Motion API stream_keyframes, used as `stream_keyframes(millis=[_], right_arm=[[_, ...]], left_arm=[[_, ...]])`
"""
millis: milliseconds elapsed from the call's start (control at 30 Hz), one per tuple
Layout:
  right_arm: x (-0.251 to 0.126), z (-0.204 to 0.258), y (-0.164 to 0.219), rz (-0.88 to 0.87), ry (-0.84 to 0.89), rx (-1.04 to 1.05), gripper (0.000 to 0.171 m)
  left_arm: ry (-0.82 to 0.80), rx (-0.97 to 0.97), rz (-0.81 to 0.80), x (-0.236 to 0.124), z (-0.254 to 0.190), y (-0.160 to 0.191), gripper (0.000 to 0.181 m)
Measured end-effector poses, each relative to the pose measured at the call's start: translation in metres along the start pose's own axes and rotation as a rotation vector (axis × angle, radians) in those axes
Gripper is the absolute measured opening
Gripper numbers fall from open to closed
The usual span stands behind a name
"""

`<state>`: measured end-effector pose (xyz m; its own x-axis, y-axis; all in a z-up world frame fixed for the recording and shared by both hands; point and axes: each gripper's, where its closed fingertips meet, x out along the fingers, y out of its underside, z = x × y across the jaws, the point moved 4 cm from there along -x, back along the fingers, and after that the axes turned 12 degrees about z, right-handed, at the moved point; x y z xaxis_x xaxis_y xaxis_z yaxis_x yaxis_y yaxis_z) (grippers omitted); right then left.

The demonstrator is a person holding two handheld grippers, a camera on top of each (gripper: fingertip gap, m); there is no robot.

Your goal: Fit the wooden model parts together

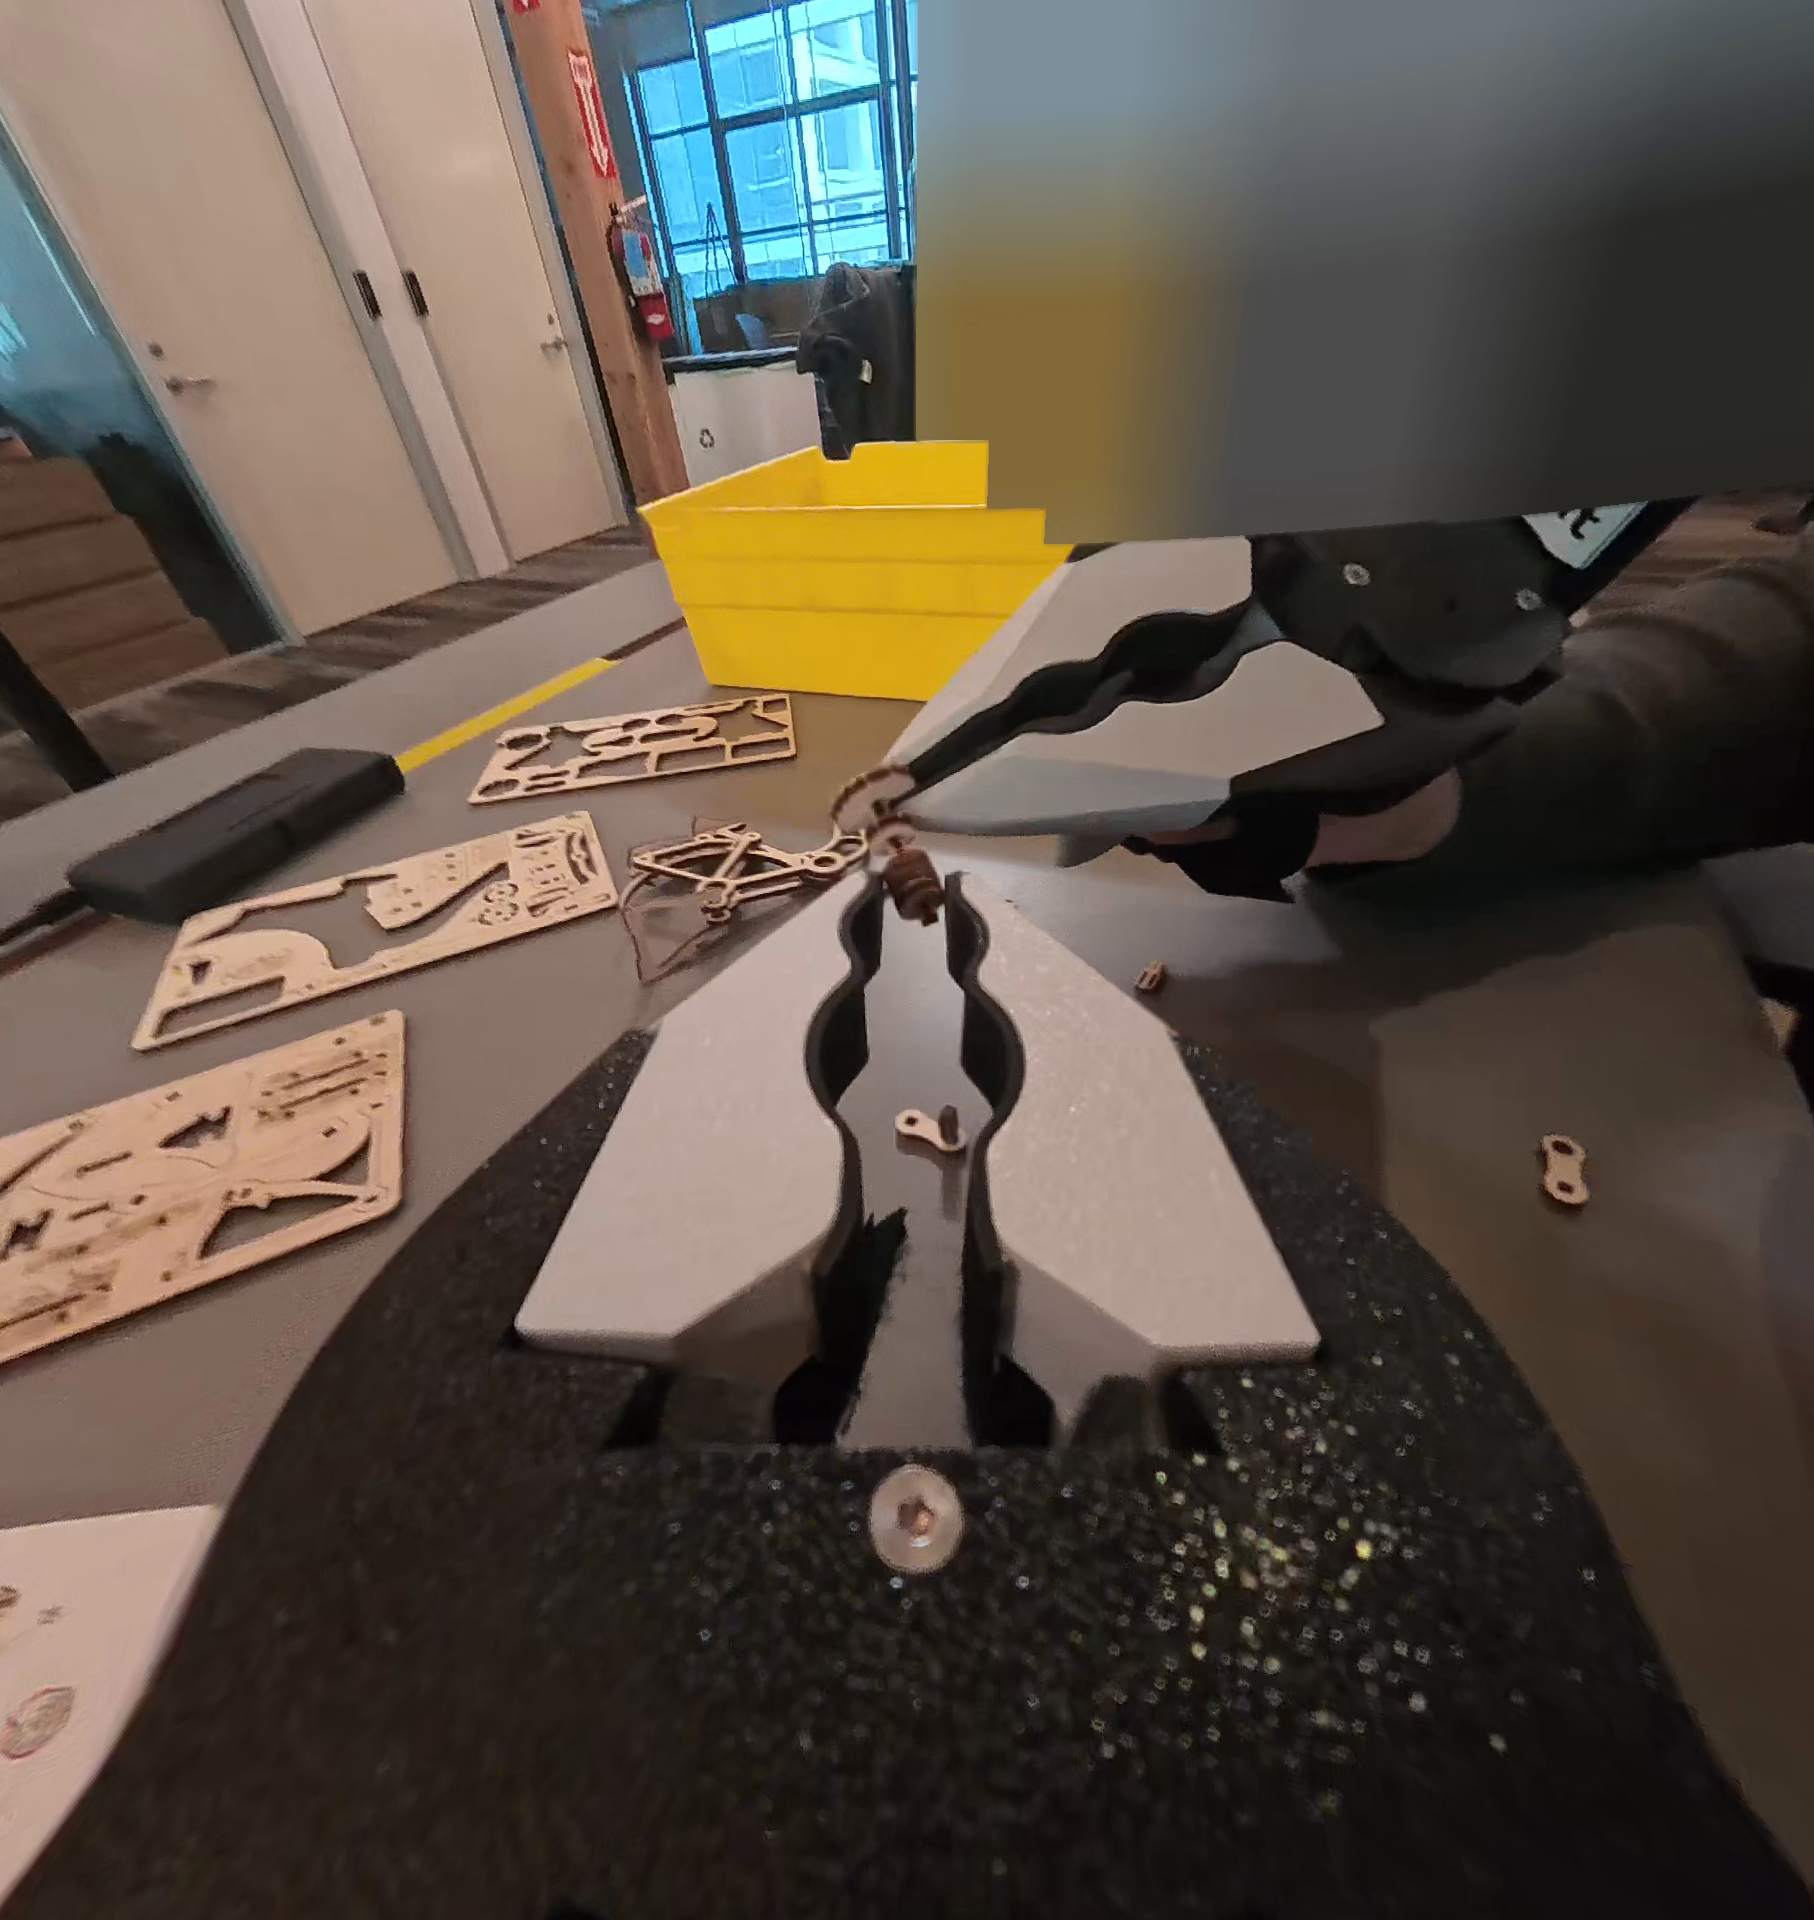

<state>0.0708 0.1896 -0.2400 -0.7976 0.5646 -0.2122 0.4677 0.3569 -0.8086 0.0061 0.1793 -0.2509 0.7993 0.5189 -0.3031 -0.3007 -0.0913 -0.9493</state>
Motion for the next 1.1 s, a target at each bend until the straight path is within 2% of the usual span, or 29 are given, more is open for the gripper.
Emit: stream_keyframes(millis=[233, 400, 600, 700, 833, 967, 1100], right_arm=[[-0.001, -0.002, -0.009, -0.037, 0.042, 0.051, 0.001], [0.004, -0.005, -0.010, -0.043, 0.050, 0.226, 0.000], [0.014, -0.006, -0.003, -0.063, -0.024, 0.508, 0.001], [0.018, -0.007, 0.000, -0.058, -0.047, 0.556, 0.001], [0.022, -0.005, 0.006, -0.011, -0.051, 0.436, 0.000], [0.020, -0.004, 0.003, 0.030, 0.061, 0.090, 0.000], [0.016, 0.004, -0.004, 0.033, 0.176, -0.243, 0.000]], left_arm=[[0.061, -0.135, -0.072, -0.004, 0.002, -0.008, 0.007], [0.046, -0.192, -0.117, -0.004, 0.008, -0.011, 0.006], [0.001, -0.209, -0.131, -0.003, 0.016, -0.008, 0.006], [0.005, -0.211, -0.108, -0.001, 0.019, -0.005, 0.006], [-0.017, -0.154, -0.040, 0.001, 0.023, 0.002, 0.010], [-0.161, 0.103, 0.079, 0.004, 0.021, 0.007, 0.026], [-0.210, 0.218, 0.098, 0.003, 0.015, 0.007, 0.008]])
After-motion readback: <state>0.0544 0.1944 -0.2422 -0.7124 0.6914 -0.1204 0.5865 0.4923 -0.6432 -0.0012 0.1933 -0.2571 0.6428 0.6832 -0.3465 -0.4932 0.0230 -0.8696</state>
